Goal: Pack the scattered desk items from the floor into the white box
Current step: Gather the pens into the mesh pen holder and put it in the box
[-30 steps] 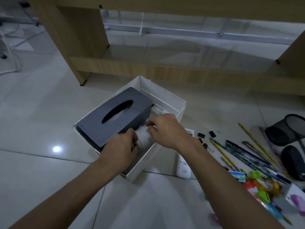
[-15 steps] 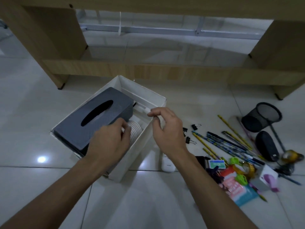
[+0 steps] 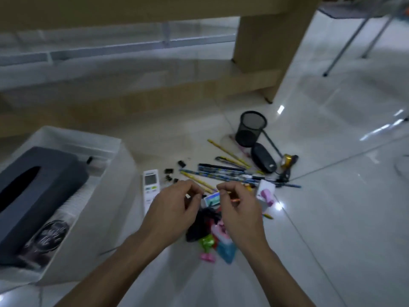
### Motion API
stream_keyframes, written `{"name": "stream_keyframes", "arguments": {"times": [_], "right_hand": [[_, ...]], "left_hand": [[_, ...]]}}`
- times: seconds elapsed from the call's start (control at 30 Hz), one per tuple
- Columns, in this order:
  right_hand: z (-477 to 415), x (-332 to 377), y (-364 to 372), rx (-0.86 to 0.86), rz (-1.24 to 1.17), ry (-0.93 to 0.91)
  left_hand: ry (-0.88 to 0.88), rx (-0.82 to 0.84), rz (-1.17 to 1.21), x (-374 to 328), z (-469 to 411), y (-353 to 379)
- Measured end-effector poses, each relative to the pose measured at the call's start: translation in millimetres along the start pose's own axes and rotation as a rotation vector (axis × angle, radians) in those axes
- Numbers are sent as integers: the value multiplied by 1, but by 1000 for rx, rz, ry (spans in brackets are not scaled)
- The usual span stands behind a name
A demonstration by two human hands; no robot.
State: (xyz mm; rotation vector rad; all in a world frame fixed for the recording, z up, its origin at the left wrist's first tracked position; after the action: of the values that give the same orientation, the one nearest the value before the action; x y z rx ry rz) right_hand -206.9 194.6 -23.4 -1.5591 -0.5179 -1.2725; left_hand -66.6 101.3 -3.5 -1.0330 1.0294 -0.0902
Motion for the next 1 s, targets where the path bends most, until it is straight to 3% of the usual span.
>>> {"name": "stream_keyframes", "arguments": {"times": [0.17, 0.33, 0.5, 0.6, 0.8, 0.9, 1.0], "right_hand": [[-32, -7, -59, -81, 100, -11], [-123, -2, -88, -92, 452, -50], [-199, -31, -91, 93, 720, 52], [-212, -47, -100, 24, 653, 46], [-114, -6, -110, -384, 332, -229], [-48, 1, -115, -434, 337, -235], [12, -7, -128, -494, 356, -186]], "left_hand": [[54, 83, 20, -46, -65, 38], [82, 153, -18, -55, -129, 49], [7, 141, 29, -43, -177, 52], [9, 167, 41, -32, -175, 61], [44, 15, 243, -39, -147, 45], [65, -18, 386, -62, -120, 51], [130, 84, 411, -87, -90, 79]]}}
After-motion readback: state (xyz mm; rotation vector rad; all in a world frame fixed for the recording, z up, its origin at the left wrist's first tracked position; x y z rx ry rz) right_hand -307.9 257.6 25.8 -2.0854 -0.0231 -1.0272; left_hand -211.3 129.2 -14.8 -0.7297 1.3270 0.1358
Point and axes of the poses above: each hand's wrist, its own z-axis away from the middle knuckle, its own y-axis out of the palm, x = y × z, the point moved 8 cm from there along -z, towards the middle knuckle, and after that the axes turned 14 degrees about x, right-handed, at the moved point
